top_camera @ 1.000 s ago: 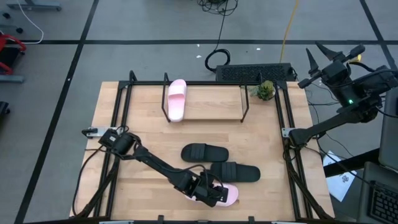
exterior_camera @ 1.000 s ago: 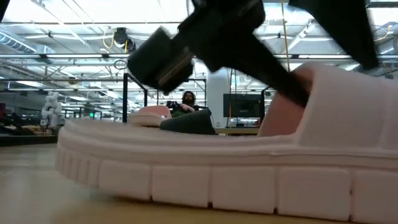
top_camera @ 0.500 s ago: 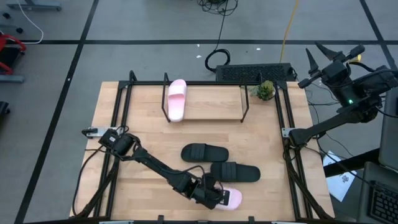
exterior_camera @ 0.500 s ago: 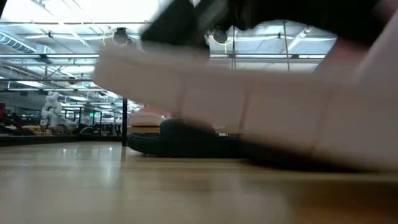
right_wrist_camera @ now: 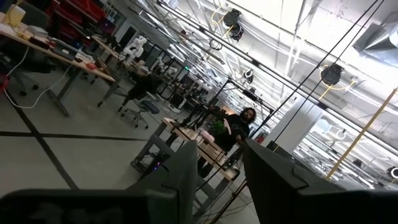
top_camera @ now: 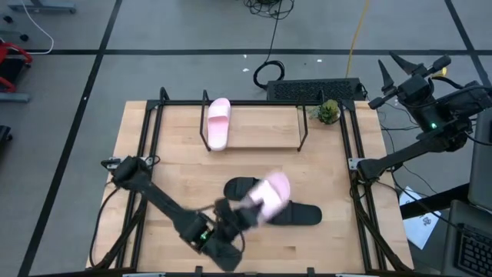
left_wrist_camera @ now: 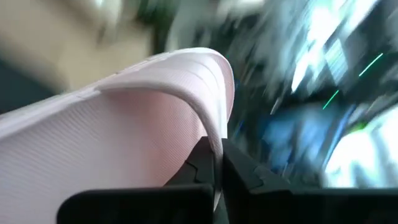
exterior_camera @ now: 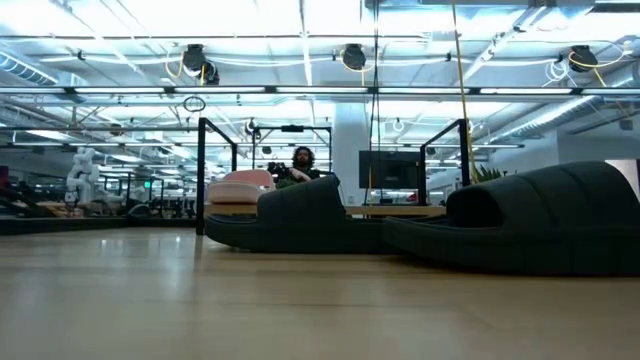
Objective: Pick and place slides into the shelf
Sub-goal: Put the pink slipper on the shelf
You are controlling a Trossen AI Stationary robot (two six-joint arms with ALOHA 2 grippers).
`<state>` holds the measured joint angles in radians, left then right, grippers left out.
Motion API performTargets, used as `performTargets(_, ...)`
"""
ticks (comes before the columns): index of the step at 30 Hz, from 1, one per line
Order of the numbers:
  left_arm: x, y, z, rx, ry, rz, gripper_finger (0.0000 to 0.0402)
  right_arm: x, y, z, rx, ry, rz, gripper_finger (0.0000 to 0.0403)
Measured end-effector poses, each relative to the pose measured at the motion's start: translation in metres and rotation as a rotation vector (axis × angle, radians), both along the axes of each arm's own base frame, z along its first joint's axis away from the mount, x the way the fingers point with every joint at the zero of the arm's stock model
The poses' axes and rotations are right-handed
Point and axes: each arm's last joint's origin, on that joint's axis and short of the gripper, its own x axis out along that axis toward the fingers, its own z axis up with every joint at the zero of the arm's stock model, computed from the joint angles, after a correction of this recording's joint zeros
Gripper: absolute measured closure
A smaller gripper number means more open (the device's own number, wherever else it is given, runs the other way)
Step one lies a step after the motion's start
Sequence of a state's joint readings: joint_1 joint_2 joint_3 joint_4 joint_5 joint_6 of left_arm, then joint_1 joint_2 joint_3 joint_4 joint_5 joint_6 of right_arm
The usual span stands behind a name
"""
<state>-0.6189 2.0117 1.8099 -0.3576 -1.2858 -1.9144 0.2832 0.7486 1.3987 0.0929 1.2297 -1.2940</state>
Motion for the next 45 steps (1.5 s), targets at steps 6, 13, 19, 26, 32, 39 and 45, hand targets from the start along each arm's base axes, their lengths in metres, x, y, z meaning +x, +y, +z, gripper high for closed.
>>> performTargets(6,0.031,0.066,0.046,0.216,0.032,0.338,0.0401,0.0,0.0,0.0,0.019,-0.031,0.007,0.0284)
performTargets(13,0.055,0.165,0.073,0.238,0.082,0.595,0.0401,0.0,0.0,0.0,0.027,-0.045,0.01,0.0284)
performTargets(19,0.065,0.217,0.065,0.202,0.023,0.689,0.0401,0.0,0.0,0.0,0.027,-0.045,0.01,0.0284)
performTargets(26,0.067,0.258,0.052,0.152,-0.046,0.806,0.0401,0.0,0.0,0.0,0.026,-0.044,0.01,0.0284)
performTargets(32,0.066,0.28,0.037,0.142,-0.029,0.799,0.0401,0.0,0.0,0.0,0.025,-0.043,0.009,0.0284)
performTargets(39,0.067,0.294,0.005,0.039,-0.068,0.757,0.0401,0.0,0.0,0.0,0.016,-0.025,0.003,0.0284)
performTargets(45,0.081,0.312,-0.031,-0.052,-0.13,0.759,0.0401,-0.001,0.0,0.0,0.015,-0.02,-0.002,0.0284)
